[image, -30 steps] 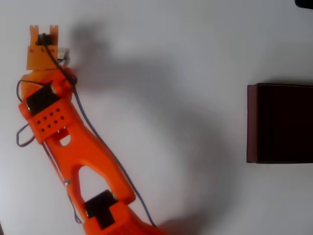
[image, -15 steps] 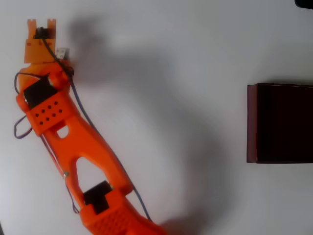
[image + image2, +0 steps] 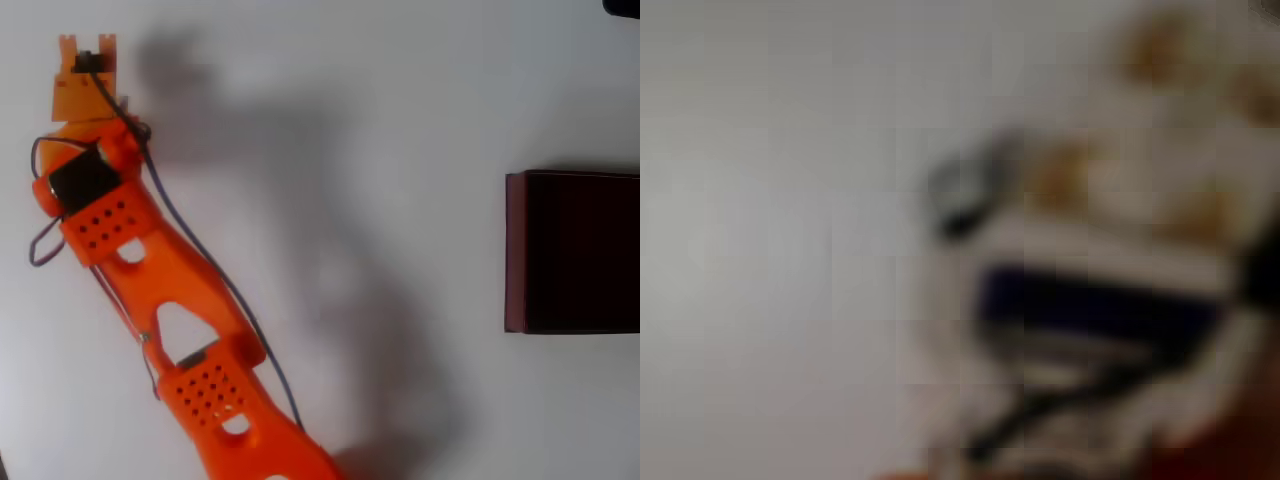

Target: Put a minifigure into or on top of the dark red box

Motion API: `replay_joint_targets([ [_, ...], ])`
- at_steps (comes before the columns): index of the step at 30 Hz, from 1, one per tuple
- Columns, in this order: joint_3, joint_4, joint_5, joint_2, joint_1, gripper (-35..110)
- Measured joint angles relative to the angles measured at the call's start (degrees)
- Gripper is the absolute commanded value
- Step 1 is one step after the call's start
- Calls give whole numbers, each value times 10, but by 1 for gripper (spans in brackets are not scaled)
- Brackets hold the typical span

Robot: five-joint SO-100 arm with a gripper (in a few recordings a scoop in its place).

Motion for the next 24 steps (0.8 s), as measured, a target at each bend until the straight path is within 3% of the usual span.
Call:
replay_joint_targets([
  [4,-127,37,-2,-52,0,7],
  [12,-140,43,-9,-57,4,0],
  [16,-136,118,-27,-33,11,1],
  [24,205,156,-134,256,67,1],
])
